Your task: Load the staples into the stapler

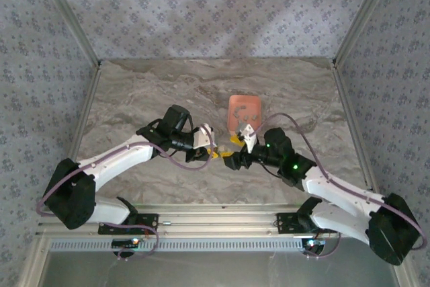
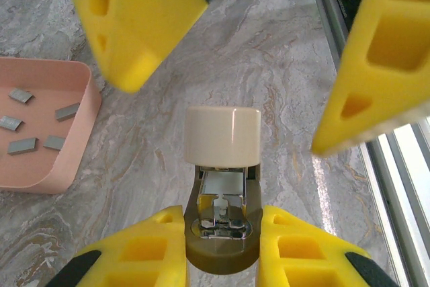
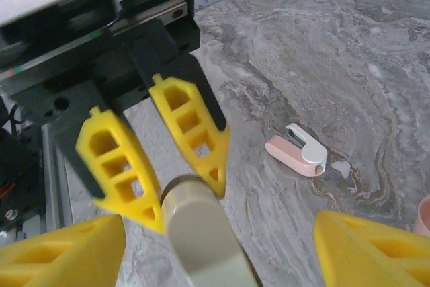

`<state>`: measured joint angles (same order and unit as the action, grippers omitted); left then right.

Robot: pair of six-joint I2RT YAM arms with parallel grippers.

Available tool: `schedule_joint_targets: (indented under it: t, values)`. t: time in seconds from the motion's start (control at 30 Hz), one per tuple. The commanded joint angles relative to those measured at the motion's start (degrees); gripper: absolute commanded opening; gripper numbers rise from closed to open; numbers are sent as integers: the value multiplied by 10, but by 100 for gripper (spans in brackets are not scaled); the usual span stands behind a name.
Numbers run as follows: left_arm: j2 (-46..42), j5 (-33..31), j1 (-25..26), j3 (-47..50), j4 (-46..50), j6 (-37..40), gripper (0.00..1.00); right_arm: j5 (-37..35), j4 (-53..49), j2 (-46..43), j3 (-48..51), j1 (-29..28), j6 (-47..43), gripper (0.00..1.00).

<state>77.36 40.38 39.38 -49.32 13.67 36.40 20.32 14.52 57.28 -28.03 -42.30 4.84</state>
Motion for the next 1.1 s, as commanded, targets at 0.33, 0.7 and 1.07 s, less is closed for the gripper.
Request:
schedule_joint_targets:
  t: [0.33, 0.7, 1.07]
  values:
    - [-18, 4, -1, -1, 5, -2, 4, -110, -10, 50, -27, 19, 102, 66]
    - [-25, -10, -2, 5, -13, -7, 4, -116, -22, -9, 64, 87, 179, 65]
    - [-40, -50, -4, 47, -116, -67, 4, 24, 8, -30, 60, 158, 348, 73]
